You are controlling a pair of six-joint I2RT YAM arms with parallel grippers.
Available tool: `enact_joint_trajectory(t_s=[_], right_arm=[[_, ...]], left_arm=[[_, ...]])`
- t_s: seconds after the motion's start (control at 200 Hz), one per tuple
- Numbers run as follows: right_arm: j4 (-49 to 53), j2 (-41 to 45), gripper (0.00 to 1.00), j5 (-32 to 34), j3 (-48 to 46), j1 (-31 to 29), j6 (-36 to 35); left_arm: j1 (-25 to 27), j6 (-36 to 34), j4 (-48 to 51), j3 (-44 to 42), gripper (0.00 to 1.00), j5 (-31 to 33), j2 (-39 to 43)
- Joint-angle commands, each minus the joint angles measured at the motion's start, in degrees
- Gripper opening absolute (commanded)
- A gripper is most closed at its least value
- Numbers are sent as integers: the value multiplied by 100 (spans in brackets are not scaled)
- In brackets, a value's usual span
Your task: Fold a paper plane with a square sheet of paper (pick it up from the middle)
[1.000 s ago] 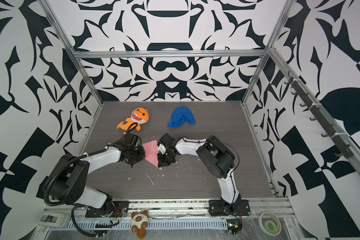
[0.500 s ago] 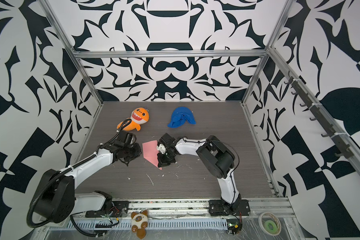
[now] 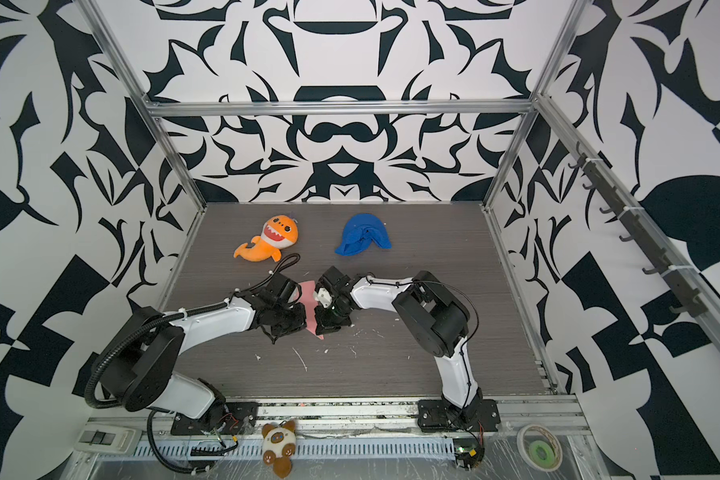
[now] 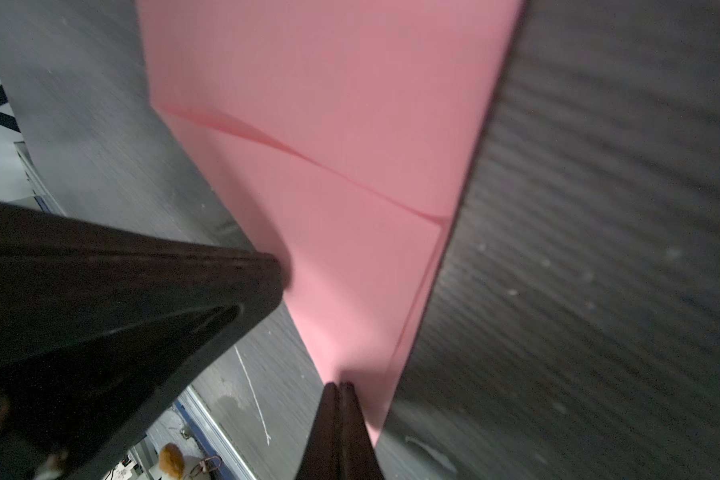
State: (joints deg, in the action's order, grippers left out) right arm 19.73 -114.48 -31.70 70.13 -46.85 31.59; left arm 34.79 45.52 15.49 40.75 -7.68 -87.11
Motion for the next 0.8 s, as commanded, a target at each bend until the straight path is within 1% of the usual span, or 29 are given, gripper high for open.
enact_joint_trajectory(t_s=[0.0, 0.105, 0.225, 0.355, 0.45, 0.52, 0.59, 0.655, 0.795], right_arm=[[434, -242, 2, 574, -165, 36, 40], [474, -234, 2, 590, -180, 70, -40], [572, -207, 2, 606, -184, 188, -315], [914, -241, 2, 583, -41, 306, -925], [1078, -242, 2, 466, 52, 360, -1538], [1224, -257, 3, 374, 237, 424, -2157], [1419, -268, 3, 494, 540, 483, -2709], [1527, -318, 3, 375, 787, 587, -3168], [1719, -541, 4, 145, 1238, 759, -3752]], left_arm=[[2, -193, 289, 219, 6, 199, -238], [-121, -204, 536, 293, 6, 465, -306], [-452, -220, 752, 244, 5, 590, -242], [-865, -327, 953, 197, 6, 626, -140], [-1089, -433, 1056, 261, 6, 568, 1], [-1148, -471, 1031, 360, 6, 464, 194], [-1141, -457, 879, 439, 7, 237, 383], [-1136, -386, 658, 460, 8, 4, 536], [-1125, -151, 109, 347, 10, -436, 699]])
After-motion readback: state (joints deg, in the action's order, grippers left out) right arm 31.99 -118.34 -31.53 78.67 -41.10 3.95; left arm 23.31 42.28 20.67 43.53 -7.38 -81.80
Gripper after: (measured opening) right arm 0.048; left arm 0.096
